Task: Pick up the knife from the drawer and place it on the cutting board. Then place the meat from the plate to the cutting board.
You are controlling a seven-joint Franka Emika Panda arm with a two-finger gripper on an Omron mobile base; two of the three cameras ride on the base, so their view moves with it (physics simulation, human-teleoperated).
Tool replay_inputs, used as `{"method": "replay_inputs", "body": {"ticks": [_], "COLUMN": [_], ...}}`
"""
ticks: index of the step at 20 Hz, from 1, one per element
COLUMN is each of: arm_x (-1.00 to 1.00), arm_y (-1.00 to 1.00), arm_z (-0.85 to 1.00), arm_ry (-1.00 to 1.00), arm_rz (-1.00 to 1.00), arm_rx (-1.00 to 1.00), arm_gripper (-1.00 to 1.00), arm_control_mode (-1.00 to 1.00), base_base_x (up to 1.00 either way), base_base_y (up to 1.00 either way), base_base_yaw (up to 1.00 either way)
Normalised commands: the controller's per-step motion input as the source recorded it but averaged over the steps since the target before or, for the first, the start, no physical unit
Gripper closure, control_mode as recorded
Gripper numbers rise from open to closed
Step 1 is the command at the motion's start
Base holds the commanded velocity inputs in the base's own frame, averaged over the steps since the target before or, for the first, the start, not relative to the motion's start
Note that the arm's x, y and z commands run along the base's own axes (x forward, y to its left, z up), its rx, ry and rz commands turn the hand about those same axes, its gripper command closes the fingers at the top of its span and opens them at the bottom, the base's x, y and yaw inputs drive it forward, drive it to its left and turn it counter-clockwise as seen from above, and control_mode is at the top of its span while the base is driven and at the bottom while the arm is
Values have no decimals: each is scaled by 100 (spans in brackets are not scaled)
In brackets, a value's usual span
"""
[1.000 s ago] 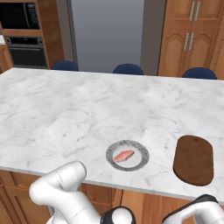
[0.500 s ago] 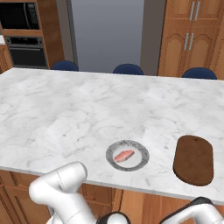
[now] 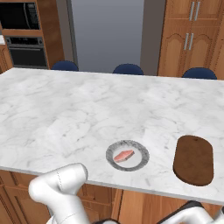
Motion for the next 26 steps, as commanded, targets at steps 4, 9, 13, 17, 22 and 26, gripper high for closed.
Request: {"method": "replay_inputs", "body": {"ticks": [4, 9, 13, 17, 22, 26], "arm_x": [0, 0, 0, -5, -37, -51], "arm_y": [8, 0, 0, 0, 0, 0], "arm_z": [-16, -22, -29, -12, 6, 45], "arm_ry": [3, 5, 7, 0, -10, -15], "arm_rz": [5, 5, 4, 1, 0, 0], "arm_rx": [-5, -3, -3, 0, 0, -4], "arm_gripper": [-100, 100, 100, 100, 100, 100], "arm_control_mode": [-100, -100, -100, -100, -100, -100], "base_base_x": [0, 0, 0, 0, 0, 0], "base_base_y": [0, 0, 0, 0, 0, 0], "base_base_yaw": [0, 0, 0, 0, 0, 0]}}
